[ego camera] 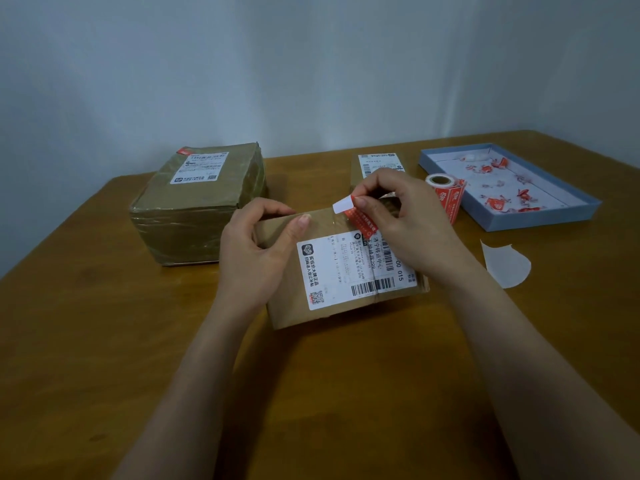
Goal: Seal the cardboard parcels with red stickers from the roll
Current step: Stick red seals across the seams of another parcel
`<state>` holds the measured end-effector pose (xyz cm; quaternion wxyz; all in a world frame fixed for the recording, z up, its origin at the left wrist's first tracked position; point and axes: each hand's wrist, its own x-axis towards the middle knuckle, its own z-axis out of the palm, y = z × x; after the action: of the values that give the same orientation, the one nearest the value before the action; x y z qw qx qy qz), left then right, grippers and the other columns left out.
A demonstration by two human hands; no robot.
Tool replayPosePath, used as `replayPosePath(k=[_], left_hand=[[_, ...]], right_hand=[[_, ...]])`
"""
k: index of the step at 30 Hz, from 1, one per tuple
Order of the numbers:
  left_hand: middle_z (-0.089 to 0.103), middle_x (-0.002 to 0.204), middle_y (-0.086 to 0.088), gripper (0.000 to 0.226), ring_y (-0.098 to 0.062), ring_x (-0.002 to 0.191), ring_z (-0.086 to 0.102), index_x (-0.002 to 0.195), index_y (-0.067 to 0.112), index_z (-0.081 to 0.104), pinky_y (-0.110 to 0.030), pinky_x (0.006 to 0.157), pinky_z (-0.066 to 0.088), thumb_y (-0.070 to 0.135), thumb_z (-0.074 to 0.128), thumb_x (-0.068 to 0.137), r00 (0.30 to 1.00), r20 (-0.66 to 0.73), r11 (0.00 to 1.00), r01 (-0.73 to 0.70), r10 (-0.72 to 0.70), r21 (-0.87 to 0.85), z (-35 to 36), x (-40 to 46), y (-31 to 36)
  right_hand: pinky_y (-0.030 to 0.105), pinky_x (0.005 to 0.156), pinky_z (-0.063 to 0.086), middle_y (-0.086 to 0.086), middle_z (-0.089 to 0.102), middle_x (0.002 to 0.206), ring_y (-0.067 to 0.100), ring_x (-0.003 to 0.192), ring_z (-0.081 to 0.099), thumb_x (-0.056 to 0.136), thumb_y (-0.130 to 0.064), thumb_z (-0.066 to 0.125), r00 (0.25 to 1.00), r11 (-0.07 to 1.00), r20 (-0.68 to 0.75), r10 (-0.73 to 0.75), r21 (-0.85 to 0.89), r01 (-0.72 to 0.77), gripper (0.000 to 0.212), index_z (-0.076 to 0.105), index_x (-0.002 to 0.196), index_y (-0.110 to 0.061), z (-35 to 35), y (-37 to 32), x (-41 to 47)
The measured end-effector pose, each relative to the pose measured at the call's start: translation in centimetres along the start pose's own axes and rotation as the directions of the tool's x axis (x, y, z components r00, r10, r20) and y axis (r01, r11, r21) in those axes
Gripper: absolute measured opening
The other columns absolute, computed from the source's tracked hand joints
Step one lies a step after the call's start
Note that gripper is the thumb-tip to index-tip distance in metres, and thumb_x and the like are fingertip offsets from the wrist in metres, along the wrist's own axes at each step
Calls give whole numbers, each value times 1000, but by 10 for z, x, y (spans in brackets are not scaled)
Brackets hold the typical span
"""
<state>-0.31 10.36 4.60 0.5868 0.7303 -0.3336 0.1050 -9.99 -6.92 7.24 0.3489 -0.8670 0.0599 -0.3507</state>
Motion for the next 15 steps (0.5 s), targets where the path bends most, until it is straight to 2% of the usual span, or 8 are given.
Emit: replayPosePath(k=[8, 12, 15], left_hand=[[67, 91, 7, 11, -20, 93, 63, 85, 28, 64, -45, 76, 54, 35, 72, 84, 999, 15, 999, 43, -43, -20, 0, 1, 3], [66, 91, 6, 10, -18, 91, 64, 85, 26, 63, -38, 72, 54, 33, 71, 85, 997, 33, 997, 68, -67, -24, 0, 3, 4], [67, 91, 5, 11, -14, 89, 65, 86, 26, 63, -26, 66, 52, 34, 70, 85, 995, 41, 996, 88, -86, -28, 1, 3, 4]], right_hand=[[19, 79, 46, -22, 61, 88, -1, 93, 56, 92, -18, 61, 998, 999, -35, -45, -3, 45, 8, 63, 88, -24, 2, 4, 1], [30, 82, 48, -21, 60, 87, 2, 92, 56, 92, -18, 62, 997, 999, -55, -50, -9, 50, 11, 61, 85, -26, 6, 6, 0], [34, 82, 49, -19, 61, 86, 4, 91, 56, 91, -16, 62, 995, 998, -77, -69, -6, 68, 11, 62, 85, -25, 8, 7, 0]])
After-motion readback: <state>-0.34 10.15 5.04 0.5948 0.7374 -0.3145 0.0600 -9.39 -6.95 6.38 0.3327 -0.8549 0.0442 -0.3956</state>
